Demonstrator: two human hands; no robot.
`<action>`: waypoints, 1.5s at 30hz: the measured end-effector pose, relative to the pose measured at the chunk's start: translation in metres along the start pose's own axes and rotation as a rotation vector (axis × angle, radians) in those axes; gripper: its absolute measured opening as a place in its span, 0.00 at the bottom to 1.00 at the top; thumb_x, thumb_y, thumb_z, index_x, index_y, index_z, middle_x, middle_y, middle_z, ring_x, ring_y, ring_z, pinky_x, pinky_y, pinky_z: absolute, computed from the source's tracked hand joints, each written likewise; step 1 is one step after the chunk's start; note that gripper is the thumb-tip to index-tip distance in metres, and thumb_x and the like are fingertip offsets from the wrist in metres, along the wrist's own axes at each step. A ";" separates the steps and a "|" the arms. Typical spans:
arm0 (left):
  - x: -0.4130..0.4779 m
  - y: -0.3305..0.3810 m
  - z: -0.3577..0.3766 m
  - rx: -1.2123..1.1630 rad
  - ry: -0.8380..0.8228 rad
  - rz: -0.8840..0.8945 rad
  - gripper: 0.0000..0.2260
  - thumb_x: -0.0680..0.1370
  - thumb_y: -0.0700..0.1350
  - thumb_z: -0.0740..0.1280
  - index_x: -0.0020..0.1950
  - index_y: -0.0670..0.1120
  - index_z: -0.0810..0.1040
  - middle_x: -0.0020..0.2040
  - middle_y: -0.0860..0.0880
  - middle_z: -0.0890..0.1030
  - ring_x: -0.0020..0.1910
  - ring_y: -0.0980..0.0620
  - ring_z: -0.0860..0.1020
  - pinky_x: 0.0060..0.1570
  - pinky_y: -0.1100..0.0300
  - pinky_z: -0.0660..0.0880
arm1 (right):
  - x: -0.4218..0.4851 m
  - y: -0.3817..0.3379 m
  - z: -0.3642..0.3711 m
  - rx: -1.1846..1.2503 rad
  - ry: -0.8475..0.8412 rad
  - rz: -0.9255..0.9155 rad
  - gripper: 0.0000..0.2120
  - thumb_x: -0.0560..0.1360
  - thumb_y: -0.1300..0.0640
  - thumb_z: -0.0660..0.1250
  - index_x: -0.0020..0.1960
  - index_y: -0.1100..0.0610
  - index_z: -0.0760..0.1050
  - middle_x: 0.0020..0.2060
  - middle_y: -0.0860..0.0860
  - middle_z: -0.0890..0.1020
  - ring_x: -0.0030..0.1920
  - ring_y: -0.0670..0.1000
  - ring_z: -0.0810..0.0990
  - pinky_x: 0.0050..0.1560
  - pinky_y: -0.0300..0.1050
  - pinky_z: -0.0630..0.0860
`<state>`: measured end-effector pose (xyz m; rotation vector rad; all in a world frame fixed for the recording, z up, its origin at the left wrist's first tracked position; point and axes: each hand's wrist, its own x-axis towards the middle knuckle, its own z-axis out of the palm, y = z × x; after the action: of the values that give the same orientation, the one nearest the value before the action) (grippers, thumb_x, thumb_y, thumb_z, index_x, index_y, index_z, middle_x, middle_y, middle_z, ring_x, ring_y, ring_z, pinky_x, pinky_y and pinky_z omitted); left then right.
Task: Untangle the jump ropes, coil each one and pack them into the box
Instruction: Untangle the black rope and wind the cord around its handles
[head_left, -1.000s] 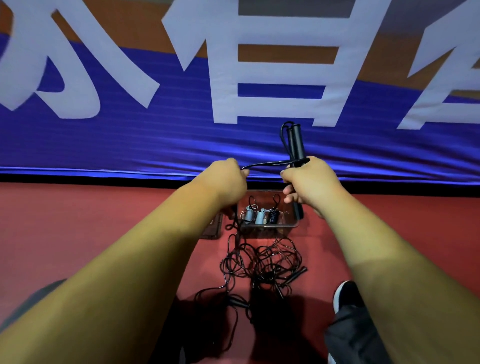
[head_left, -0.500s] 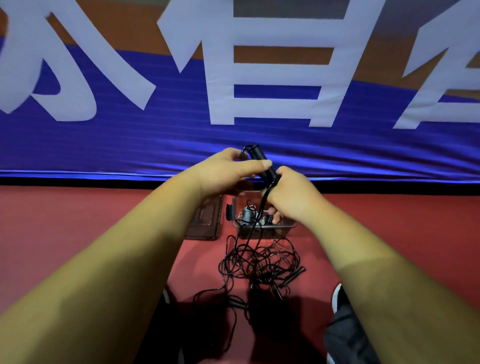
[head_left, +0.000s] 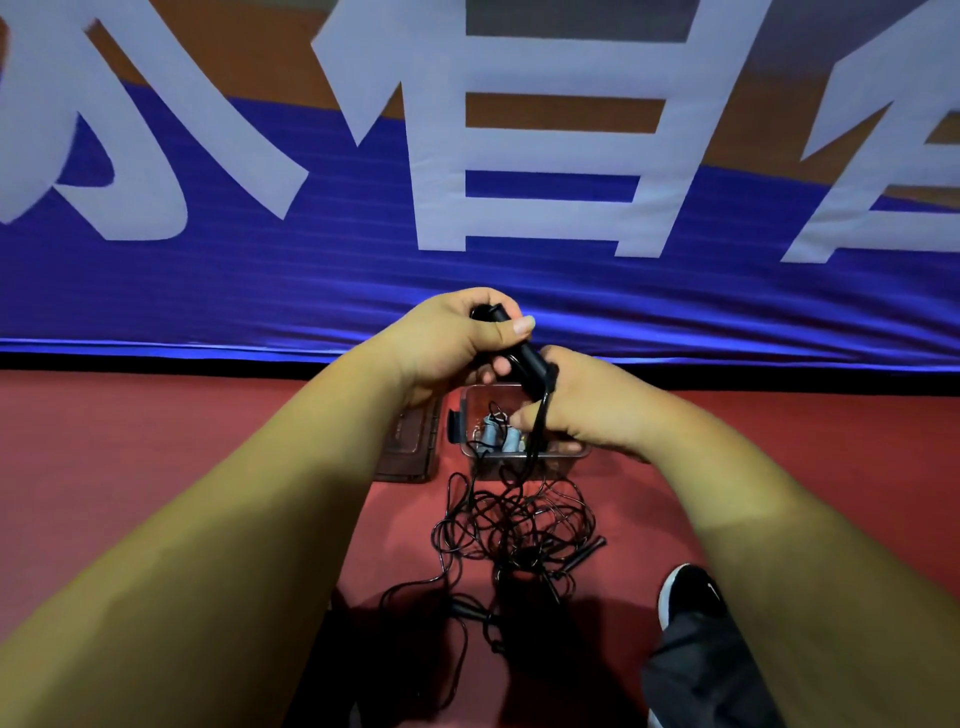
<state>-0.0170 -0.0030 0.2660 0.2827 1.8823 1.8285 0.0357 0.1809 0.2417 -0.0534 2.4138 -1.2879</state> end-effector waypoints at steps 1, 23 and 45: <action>0.000 0.000 0.000 -0.005 -0.009 0.004 0.05 0.80 0.42 0.73 0.48 0.48 0.78 0.45 0.41 0.77 0.32 0.52 0.76 0.30 0.64 0.73 | 0.000 0.003 -0.001 -0.003 0.002 -0.007 0.26 0.69 0.52 0.80 0.61 0.55 0.71 0.33 0.56 0.80 0.29 0.53 0.75 0.32 0.53 0.74; 0.002 -0.035 0.014 0.409 -0.431 -0.282 0.33 0.82 0.68 0.59 0.67 0.41 0.80 0.61 0.41 0.84 0.56 0.43 0.76 0.62 0.49 0.69 | 0.001 0.013 -0.026 -0.067 0.349 0.194 0.02 0.70 0.60 0.65 0.41 0.58 0.76 0.27 0.56 0.79 0.25 0.56 0.75 0.35 0.51 0.75; -0.013 -0.013 0.013 0.257 -0.376 -0.112 0.09 0.80 0.35 0.72 0.44 0.44 0.74 0.44 0.36 0.82 0.48 0.40 0.84 0.52 0.50 0.75 | 0.009 0.021 -0.016 -0.348 0.339 0.216 0.03 0.75 0.57 0.66 0.46 0.56 0.78 0.33 0.57 0.84 0.29 0.58 0.82 0.33 0.51 0.80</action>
<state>0.0026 0.0009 0.2558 0.5566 1.8179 1.3483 0.0247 0.2034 0.2301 0.3450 2.8118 -0.8241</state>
